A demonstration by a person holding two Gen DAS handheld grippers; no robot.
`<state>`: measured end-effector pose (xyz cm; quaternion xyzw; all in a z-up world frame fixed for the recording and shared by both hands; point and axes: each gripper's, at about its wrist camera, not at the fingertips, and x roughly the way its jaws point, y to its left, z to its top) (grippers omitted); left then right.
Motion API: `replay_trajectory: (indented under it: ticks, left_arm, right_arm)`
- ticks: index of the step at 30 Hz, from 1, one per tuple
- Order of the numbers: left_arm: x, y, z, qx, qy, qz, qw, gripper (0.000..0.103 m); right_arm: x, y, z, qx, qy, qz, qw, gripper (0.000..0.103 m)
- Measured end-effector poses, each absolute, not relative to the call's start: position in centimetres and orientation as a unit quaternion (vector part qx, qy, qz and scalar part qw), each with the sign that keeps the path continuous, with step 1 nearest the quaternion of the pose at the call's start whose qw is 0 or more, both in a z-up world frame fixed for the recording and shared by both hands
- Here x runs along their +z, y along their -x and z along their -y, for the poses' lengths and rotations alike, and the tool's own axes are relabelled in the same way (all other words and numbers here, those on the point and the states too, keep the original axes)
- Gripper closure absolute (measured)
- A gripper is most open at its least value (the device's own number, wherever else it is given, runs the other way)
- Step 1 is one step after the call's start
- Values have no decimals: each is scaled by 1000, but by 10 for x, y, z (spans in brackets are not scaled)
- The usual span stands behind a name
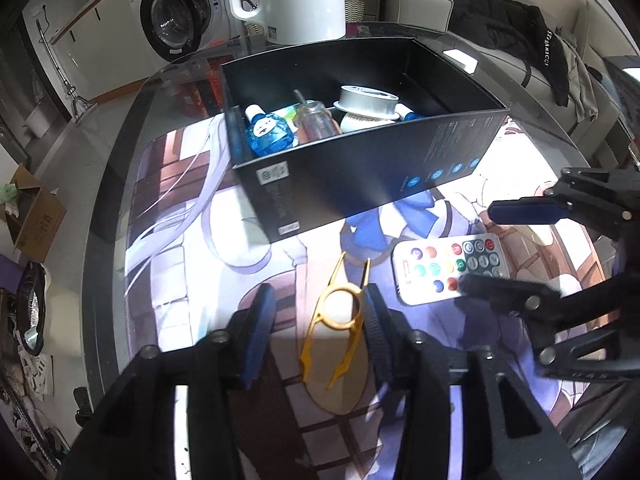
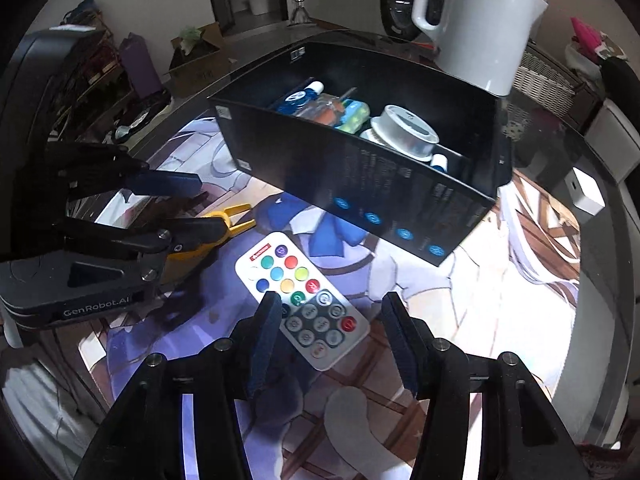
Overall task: Organize rigid objects
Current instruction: 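Hold the yellow opener in the left tool while the right tool grips the white remote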
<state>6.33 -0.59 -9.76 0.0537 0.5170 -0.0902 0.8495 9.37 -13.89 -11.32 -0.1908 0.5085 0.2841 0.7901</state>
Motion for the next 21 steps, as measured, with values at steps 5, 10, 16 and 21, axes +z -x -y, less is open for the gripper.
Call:
replay_trajectory:
  ticks: [5, 10, 16, 21]
  left_arm:
    - [-99, -58, -1, -88, -53, -516, 850, 54]
    - [-100, -56, -3, -91, -53, -515, 851, 54]
    - [-102, -57, 9, -97, -66, -517, 848, 54]
    - [-105, -57, 18, -100, -80, -521, 844, 54]
  right_arm:
    - [-128, -92, 122, 291, 214, -514, 778, 40]
    - [-127, -95, 124, 264, 195, -529, 783, 55]
    - [-122, -96, 142, 245, 143, -567, 773, 64]
    - [-124, -94, 133, 237, 164, -546, 787, 62]
